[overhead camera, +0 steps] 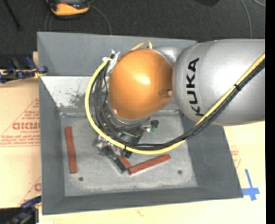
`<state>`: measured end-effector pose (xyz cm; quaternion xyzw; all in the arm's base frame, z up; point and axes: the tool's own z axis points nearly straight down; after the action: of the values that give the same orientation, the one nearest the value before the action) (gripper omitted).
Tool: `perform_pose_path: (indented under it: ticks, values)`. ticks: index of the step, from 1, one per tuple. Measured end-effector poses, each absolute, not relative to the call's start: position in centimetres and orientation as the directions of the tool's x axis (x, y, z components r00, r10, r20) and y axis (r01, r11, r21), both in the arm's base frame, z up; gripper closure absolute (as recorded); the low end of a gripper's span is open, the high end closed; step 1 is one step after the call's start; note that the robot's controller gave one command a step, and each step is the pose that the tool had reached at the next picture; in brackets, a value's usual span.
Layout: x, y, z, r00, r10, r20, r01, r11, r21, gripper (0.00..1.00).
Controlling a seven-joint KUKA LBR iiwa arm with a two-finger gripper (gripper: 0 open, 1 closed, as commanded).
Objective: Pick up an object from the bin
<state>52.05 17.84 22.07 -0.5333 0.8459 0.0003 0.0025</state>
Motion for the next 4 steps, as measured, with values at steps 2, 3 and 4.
perform_pose_path:
  ticks: [2, 3, 4]
  values:
    - [52.0, 17.8, 22.0, -0.432, -0.902, -0.003, -0.902, 0.432, 0.0, 1.0]
    - [56.8, 15.8, 19.0, -0.3, -0.954, -0.005, -0.954, 0.3, -0.007, 1.0]
    - [58.3, 15.7, 17.4, -0.298, -0.955, -0.004, -0.955, 0.298, -0.003, 1.0]
